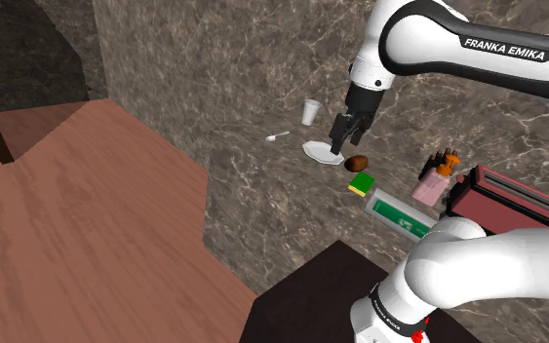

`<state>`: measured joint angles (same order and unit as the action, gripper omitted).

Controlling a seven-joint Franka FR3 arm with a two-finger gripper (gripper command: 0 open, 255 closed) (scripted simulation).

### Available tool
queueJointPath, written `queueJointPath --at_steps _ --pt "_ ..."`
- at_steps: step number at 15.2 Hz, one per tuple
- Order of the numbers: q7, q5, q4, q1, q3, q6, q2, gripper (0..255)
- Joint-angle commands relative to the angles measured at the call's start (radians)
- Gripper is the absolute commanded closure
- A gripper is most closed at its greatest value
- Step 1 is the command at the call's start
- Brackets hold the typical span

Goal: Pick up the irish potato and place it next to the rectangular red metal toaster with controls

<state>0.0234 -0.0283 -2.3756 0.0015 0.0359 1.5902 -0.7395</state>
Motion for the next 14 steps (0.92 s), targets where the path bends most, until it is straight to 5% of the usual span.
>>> queueJointPath --at_steps 1,14 --pt "0.000 0.000 0.000 0.000 0.000 0.000 0.000 0" --pt "0.593 -0.247 -0.170 -0.018 -0.367 0.237 -0.014 0"
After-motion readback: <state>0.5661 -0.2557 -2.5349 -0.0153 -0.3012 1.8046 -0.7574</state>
